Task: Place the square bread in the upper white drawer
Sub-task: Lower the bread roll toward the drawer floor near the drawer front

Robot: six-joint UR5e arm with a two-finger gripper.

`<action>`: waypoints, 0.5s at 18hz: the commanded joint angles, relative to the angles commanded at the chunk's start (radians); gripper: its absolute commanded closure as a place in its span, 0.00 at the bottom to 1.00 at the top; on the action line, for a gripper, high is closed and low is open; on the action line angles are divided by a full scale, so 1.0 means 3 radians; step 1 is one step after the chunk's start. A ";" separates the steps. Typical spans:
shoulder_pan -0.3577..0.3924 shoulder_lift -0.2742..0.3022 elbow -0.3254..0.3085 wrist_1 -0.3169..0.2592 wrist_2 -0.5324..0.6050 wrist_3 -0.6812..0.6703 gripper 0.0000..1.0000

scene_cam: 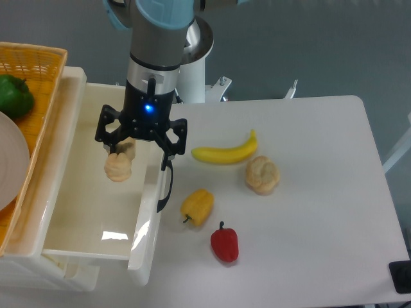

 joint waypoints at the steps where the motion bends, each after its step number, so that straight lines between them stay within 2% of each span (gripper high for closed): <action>1: 0.0010 -0.0015 0.0000 0.0000 0.0005 0.0000 0.00; 9: 0.0015 -0.0072 0.0000 0.0005 0.0097 -0.0026 0.00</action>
